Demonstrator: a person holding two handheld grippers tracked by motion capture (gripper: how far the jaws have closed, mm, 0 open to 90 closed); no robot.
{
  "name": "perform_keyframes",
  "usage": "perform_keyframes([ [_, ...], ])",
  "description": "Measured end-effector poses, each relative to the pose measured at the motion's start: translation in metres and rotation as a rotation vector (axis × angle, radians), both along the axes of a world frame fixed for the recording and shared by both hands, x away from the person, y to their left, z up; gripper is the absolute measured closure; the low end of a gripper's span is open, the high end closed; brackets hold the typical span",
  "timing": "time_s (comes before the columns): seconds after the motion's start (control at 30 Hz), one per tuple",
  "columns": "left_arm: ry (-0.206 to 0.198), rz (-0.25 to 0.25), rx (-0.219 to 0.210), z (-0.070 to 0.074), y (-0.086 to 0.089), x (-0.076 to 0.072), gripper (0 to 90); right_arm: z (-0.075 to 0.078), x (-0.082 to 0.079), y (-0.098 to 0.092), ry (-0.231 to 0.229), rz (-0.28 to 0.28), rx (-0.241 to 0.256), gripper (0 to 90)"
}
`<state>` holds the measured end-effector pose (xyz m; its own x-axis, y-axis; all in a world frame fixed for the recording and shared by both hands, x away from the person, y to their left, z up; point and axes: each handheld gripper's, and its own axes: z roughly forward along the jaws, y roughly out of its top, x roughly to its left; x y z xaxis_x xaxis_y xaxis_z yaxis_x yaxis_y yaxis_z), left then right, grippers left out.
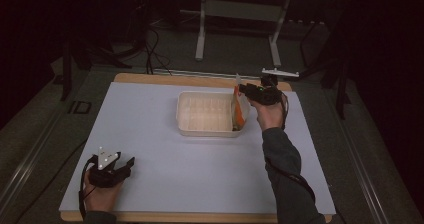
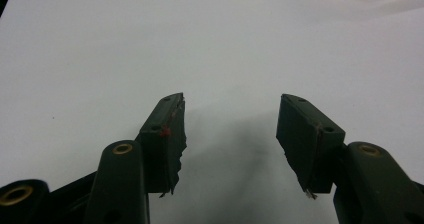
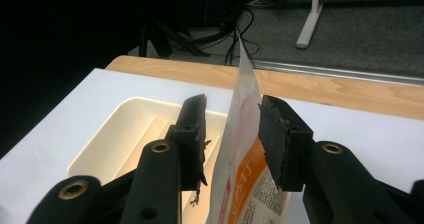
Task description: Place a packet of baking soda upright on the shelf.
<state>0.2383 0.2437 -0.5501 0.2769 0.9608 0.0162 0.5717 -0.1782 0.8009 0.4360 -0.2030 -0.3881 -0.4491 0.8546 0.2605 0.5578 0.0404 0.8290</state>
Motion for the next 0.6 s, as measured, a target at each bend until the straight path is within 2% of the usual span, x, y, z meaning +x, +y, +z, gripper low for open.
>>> perform_keyframes([
  [0.27,-0.001,-0.001,0.002,0.0,0.0,0.0,44.9,0.011,-0.006,-0.006,-0.007,0.036,-0.035,63.0],
  [0.6,-0.003,0.0,0.004,0.0,0.0,0.0,44.9,0.02,-0.018,-0.012,-0.019,0.081,-0.107,63.0],
])
